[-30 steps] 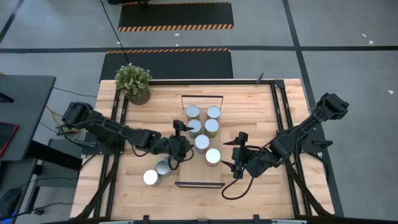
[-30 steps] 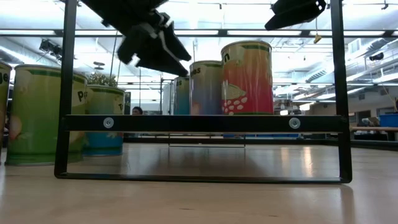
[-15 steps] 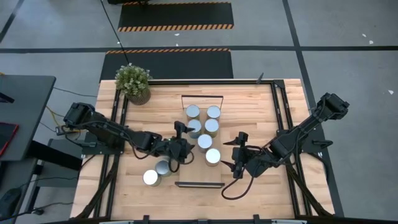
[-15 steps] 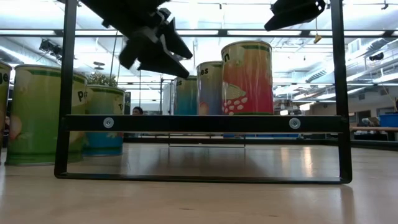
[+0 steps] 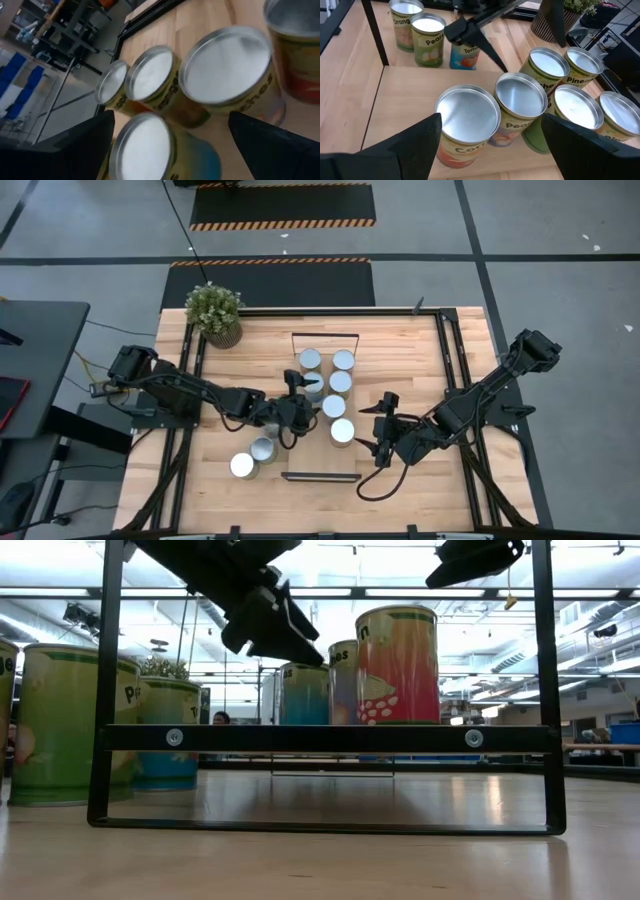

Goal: Pick and place cans onto a shelf
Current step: Put the canned peaches on the shelf, then put the canned oranges on the shelf

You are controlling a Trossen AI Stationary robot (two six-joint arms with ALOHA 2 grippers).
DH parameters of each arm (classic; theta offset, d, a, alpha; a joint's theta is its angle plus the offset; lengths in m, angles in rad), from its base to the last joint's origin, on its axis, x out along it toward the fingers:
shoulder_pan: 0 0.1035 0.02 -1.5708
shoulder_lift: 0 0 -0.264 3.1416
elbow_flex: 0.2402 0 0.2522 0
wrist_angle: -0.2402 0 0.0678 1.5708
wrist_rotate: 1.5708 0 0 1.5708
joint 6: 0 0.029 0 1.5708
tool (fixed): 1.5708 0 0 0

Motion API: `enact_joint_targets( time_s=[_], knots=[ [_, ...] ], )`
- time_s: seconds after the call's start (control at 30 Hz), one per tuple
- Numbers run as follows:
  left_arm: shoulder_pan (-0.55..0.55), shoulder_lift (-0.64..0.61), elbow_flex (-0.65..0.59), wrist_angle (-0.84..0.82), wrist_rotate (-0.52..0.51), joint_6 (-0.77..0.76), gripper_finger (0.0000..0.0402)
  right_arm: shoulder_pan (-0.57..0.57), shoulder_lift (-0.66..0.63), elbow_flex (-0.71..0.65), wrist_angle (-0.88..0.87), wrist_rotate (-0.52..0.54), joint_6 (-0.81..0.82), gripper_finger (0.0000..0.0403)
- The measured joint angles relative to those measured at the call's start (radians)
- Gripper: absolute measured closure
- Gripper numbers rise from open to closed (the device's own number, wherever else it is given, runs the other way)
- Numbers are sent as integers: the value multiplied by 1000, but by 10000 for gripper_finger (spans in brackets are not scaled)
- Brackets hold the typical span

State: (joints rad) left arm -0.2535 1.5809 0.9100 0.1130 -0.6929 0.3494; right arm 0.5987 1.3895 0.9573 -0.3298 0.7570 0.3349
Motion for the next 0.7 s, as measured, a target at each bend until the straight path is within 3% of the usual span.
enact_joint_targets(
  time_s=[0.2,0.4,0.7],
  knots=[
    [-48,-66,0,-127,-42,-129,5,0,0,0,0,-2,0,53],
    [-92,-180,0,-364,-25,-419,5,0,0,0,1,-2,2,53],
    [-27,-311,163,-882,285,-823,5,-5,0,0,-1,-1,-22,53]
  ],
)
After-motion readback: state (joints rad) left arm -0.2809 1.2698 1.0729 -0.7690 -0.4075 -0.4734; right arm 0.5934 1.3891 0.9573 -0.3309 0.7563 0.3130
